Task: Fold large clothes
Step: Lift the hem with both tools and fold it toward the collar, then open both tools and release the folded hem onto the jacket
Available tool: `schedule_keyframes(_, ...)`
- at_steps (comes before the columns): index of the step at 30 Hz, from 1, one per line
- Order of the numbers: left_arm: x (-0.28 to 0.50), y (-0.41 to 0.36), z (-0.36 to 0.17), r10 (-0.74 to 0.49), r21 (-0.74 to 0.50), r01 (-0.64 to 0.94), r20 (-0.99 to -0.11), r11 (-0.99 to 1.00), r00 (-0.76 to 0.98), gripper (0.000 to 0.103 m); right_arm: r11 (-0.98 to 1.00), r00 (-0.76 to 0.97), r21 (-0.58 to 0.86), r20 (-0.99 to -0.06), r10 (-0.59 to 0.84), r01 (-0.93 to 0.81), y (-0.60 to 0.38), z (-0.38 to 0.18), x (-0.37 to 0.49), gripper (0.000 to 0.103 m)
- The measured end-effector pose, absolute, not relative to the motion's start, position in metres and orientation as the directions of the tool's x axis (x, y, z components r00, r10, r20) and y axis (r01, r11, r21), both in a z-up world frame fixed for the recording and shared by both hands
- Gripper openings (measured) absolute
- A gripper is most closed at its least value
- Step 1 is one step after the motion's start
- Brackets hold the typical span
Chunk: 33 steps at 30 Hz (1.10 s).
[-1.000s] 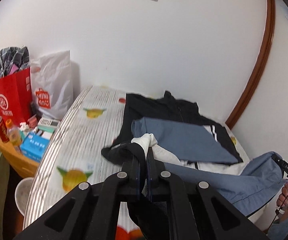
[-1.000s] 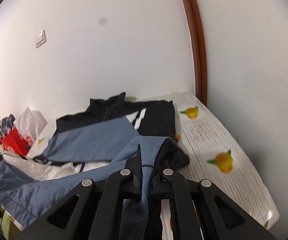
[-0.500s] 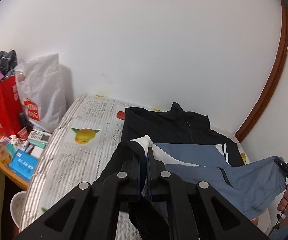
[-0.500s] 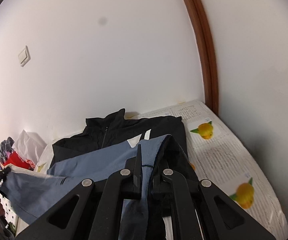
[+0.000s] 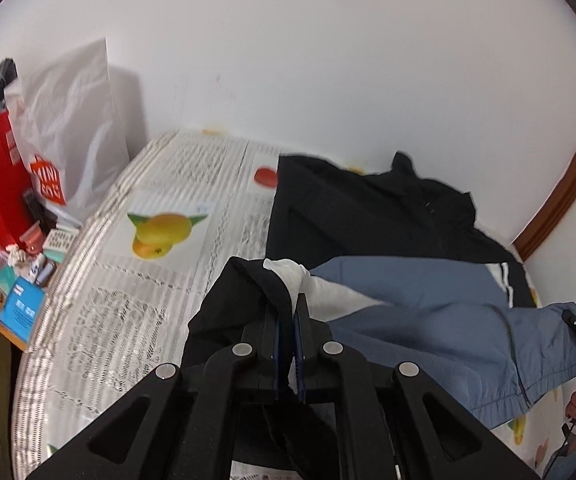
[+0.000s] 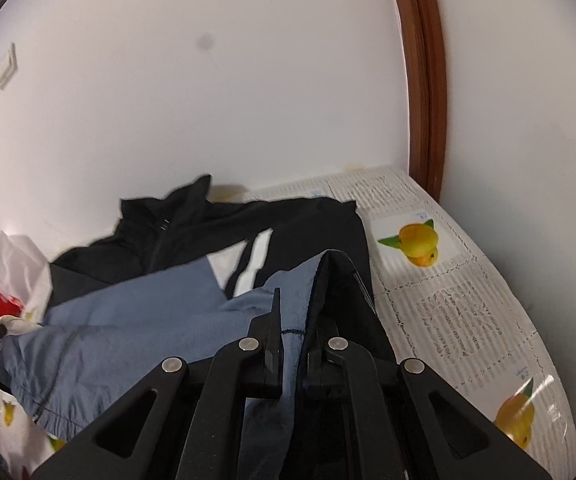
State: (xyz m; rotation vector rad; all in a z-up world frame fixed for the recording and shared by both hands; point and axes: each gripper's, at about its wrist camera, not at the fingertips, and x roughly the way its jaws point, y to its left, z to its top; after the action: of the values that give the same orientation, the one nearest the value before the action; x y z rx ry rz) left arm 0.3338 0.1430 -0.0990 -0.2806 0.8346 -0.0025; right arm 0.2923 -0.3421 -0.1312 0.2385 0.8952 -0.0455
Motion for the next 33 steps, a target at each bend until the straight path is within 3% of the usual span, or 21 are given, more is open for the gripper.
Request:
schedule_keyframes(6, 0.344, 0.143, -0.114, -0.103, -0.237, -0.122, -0.754, 0.964, 0.649, 0.011, 0.977, 0.570, 0.137, -0.822, 0.019, 0.165, -0.346, -0.165, 0.303, 0.006)
schedule_keyframes(9, 0.345, 0.143, -0.116, -0.095, -0.232, -0.133, -0.761, 0.964, 0.641, 0.018, 0.976, 0.533, 0.127, -0.846, 0.013, 0.178, -0.347, -0.178, 0.307, 0.012)
schedule_keyframes(14, 0.336, 0.140, -0.106, -0.076, -0.193, -0.109, -0.751, 0.975, 0.656, 0.046, 0.981, 0.502, 0.132, -0.864, 0.044, 0.141, -0.349, -0.172, 0.297, 0.031)
schedule_keyframes(17, 0.323, 0.143, -0.093, -0.115, -0.224, -0.076, -0.726, 0.972, 0.678, 0.047, 0.987, 0.545, 0.130, -0.837, 0.058, 0.094, -0.355, -0.148, 0.276, 0.037)
schedule_keyframes(22, 0.301, 0.158, -0.084, -0.088, -0.217, -0.103, -0.718, 0.971, 0.691, 0.051, 0.987, 0.561, 0.072, -0.828, -0.021, 0.143, -0.380, -0.123, 0.246, 0.039)
schedule_keyframes(33, 0.278, 0.189, -0.134, -0.094, -0.228, -0.152, -0.797, 0.962, 0.597, 0.051, 0.980, 0.457, 0.117, -0.889, 0.030, 0.163, -0.388, -0.176, 0.221, 0.039)
